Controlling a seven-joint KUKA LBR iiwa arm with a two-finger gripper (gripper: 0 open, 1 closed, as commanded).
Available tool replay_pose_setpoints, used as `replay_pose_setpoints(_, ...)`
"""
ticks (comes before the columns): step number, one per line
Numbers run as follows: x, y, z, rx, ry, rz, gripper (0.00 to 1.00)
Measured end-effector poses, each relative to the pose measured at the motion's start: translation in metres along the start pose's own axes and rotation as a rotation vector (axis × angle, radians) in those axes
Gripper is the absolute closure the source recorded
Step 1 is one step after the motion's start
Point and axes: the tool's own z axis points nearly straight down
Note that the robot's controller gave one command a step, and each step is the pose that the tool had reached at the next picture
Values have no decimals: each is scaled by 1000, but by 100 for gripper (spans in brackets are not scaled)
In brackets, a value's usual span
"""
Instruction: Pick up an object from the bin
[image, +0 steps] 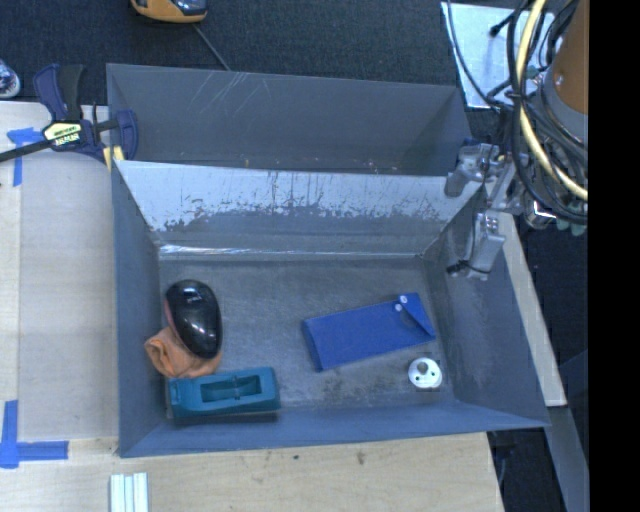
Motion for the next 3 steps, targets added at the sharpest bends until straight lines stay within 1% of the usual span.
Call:
replay_pose_setpoints(1, 13, 13, 10, -4, -20, -76, 0)
replay_pose_setpoints(2, 22, 41, 34, -1, -5, -69, 0)
replay_pose_setpoints(3, 19, 40, 56, -3, -10, 2, 0)
